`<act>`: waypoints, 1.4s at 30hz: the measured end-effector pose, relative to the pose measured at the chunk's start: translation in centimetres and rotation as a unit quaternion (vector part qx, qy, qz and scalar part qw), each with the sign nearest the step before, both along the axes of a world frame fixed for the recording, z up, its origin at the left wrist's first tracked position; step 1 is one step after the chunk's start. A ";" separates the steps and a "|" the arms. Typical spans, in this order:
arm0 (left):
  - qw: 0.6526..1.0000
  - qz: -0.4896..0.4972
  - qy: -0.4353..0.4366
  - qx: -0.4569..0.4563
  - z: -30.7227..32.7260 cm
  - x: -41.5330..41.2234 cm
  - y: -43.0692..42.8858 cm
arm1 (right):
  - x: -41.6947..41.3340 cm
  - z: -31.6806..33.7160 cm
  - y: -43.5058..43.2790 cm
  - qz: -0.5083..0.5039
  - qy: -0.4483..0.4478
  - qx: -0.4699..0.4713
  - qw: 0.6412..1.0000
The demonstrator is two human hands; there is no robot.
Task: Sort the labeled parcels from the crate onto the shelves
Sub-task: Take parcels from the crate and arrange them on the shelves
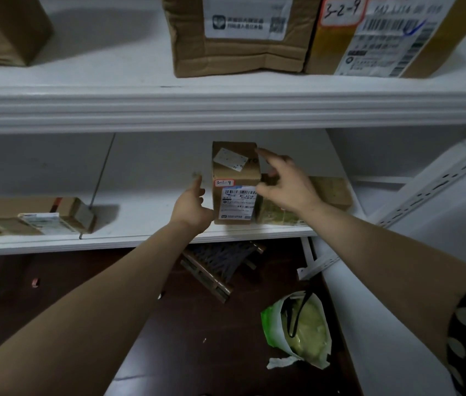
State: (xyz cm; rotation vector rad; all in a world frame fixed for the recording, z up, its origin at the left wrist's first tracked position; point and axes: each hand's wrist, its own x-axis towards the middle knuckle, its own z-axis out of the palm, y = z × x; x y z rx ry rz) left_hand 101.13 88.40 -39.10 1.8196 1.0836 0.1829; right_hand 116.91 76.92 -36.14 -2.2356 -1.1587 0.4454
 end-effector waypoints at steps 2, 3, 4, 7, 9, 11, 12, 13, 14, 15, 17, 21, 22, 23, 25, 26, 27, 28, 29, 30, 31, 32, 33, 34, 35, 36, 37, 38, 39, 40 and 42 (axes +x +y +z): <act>1.000 -0.016 -0.016 -0.013 0.2 0.3 -0.1 | -0.7 -0.2 0.7 0.015 0.023 -0.024 0.999; 0.999 -0.026 -0.029 -0.018 0.2 0.3 -0.2 | -1.0 -0.3 1.0 0.020 0.031 -0.024 0.999; 0.998 -0.033 -0.047 -0.015 0.1 0.3 -0.3 | -1.4 -0.4 1.2 0.019 0.038 -0.018 0.999; 0.996 -0.018 -0.092 -0.009 1.0 -0.4 -1.2 | -2.2 -0.1 1.1 0.000 0.045 0.013 0.999; 0.994 -0.003 -0.109 -0.009 2.1 -1.3 -1.8 | -3.0 0.7 0.3 0.005 0.058 0.017 0.998; 0.993 0.025 -0.111 -0.016 3.5 -2.7 -2.4 | -3.9 1.9 -0.5 0.016 0.074 0.018 0.997; 0.992 0.043 -0.114 -0.027 4.3 -3.5 -2.8 | -4.4 2.5 -1.0 0.023 0.084 0.018 0.996; 0.990 0.061 -0.119 -0.041 5.2 -4.3 -3.3 | -5.0 3.3 -1.5 0.031 0.094 0.014 0.995; 0.988 0.073 -0.126 -0.052 6.1 -5.2 -3.9 | -5.6 4.0 -1.9 0.043 0.100 0.007 0.994; 0.986 0.081 -0.133 -0.056 6.9 -6.0 -4.5 | -6.2 4.8 -2.4 0.053 0.106 0.001 0.993; 0.985 0.087 -0.134 -0.064 8.6 -7.7 -5.8 | -7.4 6.4 -3.5 0.063 0.123 -0.005 0.990; 0.979 0.061 -0.142 -0.130 11.5 -10.7 -7.1 | -9.6 10.0 -6.2 0.060 0.168 -0.009 0.984; 0.979 0.046 -0.141 -0.140 12.1 -11.4 -7.1 | -10.1 11.0 -6.8 0.060 0.170 -0.010 0.984; 0.978 0.032 -0.141 -0.151 12.8 -12.0 -7.2 | -10.7 12.1 -7.5 0.062 0.173 -0.007 0.983; 0.972 0.002 -0.155 -0.176 14.4 -13.1 -7.3 | -12.1 14.4 -8.7 0.053 0.183 0.004 0.982; 0.970 -0.013 -0.161 -0.183 15.3 -13.7 -7.5 | -12.8 15.5 -9.3 0.045 0.180 0.010 0.983; 0.969 -0.020 -0.165 -0.183 16.3 -14.3 -7.6 | -13.6 16.5 -9.7 0.038 0.170 0.016 0.985; 0.969 -0.026 -0.169 -0.178 17.1 -15.0 -7.6 | -14.5 17.6 -10.1 0.032 0.159 0.023 0.987; 0.969 -0.035 -0.170 -0.175 17.8 -15.6 -7.4 | -15.4 18.7 -10.5 0.029 0.150 0.032 0.988; 0.968 -0.054 -0.170 -0.175 18.8 -16.3 -7.4 | -16.3 19.8 -10.8 0.024 0.143 0.040 0.989; 0.967 -0.081 -0.169 -0.174 19.6 -17.0 -7.2 | -17.3 20.8 -11.2 0.021 0.136 0.048 0.989; 0.963 -0.119 -0.168 -0.173 20.4 -17.5 -7.1 | -18.3 21.7 -11.6 0.018 0.130 0.053 0.990; 0.959 -0.158 -0.163 -0.168 21.3 -18.1 -7.0 | -19.1 22.5 -12.0 0.016 0.126 0.059 0.990; 0.955 -0.192 -0.160 -0.161 22.3 -18.7 -7.0 | -19.9 23.3 -12.4 0.014 0.123 0.066 0.990; 0.951 -0.216 -0.158 -0.153 23.2 -19.2 -7.1 | -20.6 24.1 -12.8 0.011 0.121 0.077 0.990; 0.949 -0.227 -0.161 -0.146 24.2 -19.8 -7.4 | -21.2 24.9 -13.2 0.006 0.117 0.089 0.989; 0.948 -0.230 -0.168 -0.143 25.1 -20.4 -7.7 | -21.8 25.7 -13.6 0.001 0.110 0.103 0.989; 0.947 -0.229 -0.177 -0.142 25.9 -20.8 -8.0 | -22.3 26.6 -13.9 -0.005 0.103 0.120 0.987; 0.945 -0.228 -0.186 -0.144 26.8 -21.1 -8.4 | -22.8 27.3 -14.3 -0.011 0.105 0.138 0.985; 0.943 -0.227 -0.196 -0.146 27.6 -21.4 -8.7 | -23.2 28.0 -14.6 -0.019 0.117 0.159 0.980; 0.944 -0.207 -0.214 -0.143 29.5 -21.9 -9.3 | -23.7 29.2 -15.2 -0.035 0.148 0.199 0.968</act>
